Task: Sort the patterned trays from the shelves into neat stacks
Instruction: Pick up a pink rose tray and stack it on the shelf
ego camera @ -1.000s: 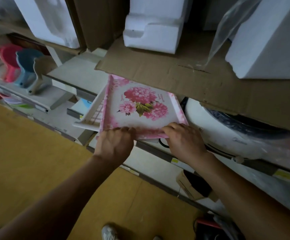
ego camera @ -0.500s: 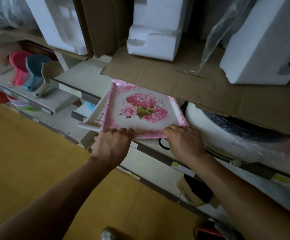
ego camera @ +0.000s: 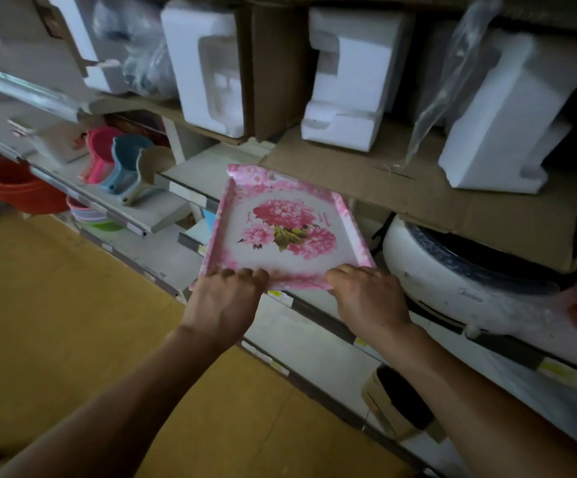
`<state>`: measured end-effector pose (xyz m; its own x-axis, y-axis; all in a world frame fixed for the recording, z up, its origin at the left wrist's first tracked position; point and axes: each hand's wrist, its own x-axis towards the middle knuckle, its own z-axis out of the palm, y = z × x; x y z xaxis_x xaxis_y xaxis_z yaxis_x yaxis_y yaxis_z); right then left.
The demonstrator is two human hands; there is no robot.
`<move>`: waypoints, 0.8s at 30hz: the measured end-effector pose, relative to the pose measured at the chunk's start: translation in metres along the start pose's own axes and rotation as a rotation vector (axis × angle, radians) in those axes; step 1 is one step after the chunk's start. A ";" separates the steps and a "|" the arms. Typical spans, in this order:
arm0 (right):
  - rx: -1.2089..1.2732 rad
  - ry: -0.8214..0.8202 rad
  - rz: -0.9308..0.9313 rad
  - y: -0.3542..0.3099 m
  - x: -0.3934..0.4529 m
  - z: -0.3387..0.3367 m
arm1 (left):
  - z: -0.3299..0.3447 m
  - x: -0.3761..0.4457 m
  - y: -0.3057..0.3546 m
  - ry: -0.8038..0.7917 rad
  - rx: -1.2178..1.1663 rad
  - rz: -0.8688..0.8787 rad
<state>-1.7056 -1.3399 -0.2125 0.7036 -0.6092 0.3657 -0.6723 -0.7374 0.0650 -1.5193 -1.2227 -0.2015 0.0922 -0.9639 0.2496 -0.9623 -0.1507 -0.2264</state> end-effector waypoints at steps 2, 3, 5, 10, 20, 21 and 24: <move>-0.009 0.009 -0.024 -0.017 0.000 -0.008 | -0.008 -0.016 -0.010 0.004 0.022 -0.025; -0.012 0.019 -0.037 -0.028 0.000 -0.012 | -0.012 -0.026 -0.017 0.023 0.027 -0.038; -0.010 0.037 -0.066 -0.052 0.000 -0.021 | -0.020 -0.049 -0.030 0.048 0.034 -0.070; 0.037 0.069 -0.171 -0.130 -0.002 -0.039 | -0.038 -0.120 -0.079 0.030 0.015 -0.173; 0.181 0.172 -0.414 -0.302 -0.001 -0.068 | -0.067 -0.271 -0.176 -0.027 0.062 -0.445; 0.192 0.176 -0.436 -0.316 0.001 -0.070 | -0.068 -0.284 -0.184 -0.024 0.051 -0.491; 0.195 0.172 -0.498 -0.351 0.012 -0.073 | -0.069 -0.311 -0.207 -0.016 0.072 -0.577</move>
<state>-1.4778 -1.0667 -0.1638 0.8664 -0.1294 0.4822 -0.2022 -0.9740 0.1021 -1.3663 -0.8763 -0.1669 0.6009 -0.7245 0.3375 -0.7354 -0.6666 -0.1218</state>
